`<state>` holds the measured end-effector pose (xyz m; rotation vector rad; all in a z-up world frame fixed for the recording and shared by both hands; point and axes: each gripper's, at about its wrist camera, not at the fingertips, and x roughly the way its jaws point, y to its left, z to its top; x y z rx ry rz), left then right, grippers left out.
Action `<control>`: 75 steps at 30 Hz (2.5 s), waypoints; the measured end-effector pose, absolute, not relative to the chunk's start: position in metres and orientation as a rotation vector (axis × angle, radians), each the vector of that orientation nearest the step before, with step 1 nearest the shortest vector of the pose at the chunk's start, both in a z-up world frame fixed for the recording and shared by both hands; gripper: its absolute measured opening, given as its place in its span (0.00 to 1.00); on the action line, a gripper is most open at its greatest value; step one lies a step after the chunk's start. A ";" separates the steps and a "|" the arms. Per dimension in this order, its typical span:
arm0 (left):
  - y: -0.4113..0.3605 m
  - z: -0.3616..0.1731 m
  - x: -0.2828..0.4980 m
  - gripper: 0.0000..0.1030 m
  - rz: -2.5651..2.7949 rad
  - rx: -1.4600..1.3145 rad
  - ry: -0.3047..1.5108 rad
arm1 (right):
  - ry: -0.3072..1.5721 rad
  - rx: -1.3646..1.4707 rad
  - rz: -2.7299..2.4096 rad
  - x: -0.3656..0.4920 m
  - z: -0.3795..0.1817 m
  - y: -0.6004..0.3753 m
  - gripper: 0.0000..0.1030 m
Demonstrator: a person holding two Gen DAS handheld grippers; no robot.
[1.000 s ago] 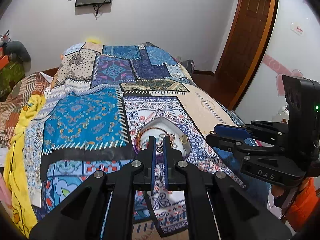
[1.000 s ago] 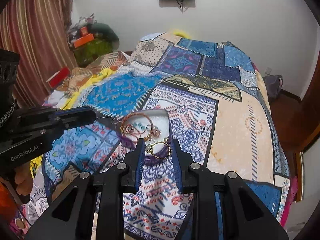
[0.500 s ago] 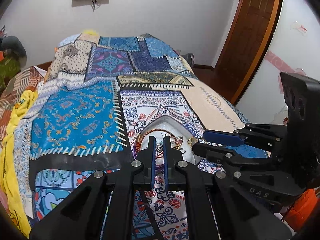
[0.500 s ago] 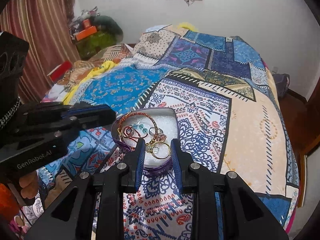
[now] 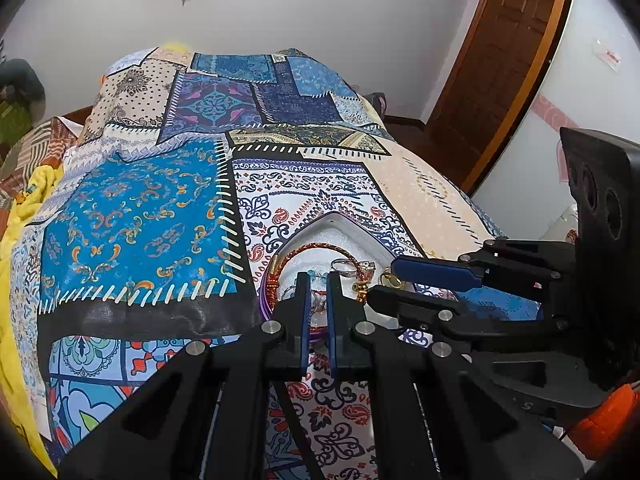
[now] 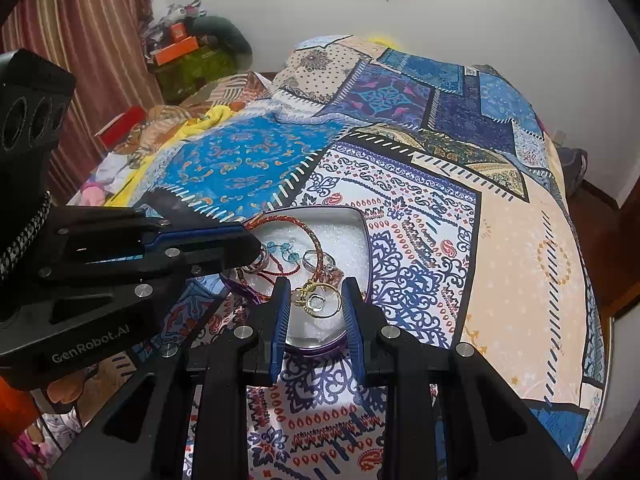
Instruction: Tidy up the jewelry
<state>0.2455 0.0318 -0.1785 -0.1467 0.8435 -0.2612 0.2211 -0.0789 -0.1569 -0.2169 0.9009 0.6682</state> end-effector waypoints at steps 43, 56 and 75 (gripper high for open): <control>-0.002 0.044 0.018 0.55 0.000 0.001 0.105 | 0.102 0.013 0.458 0.017 0.072 -0.164 0.58; 0.006 0.038 -0.003 0.97 0.068 -0.051 0.082 | 0.044 -0.002 0.339 0.002 0.068 -0.156 1.00; 0.005 0.031 -0.004 0.97 0.074 -0.054 0.103 | 0.088 -0.004 0.345 0.000 0.061 -0.165 1.00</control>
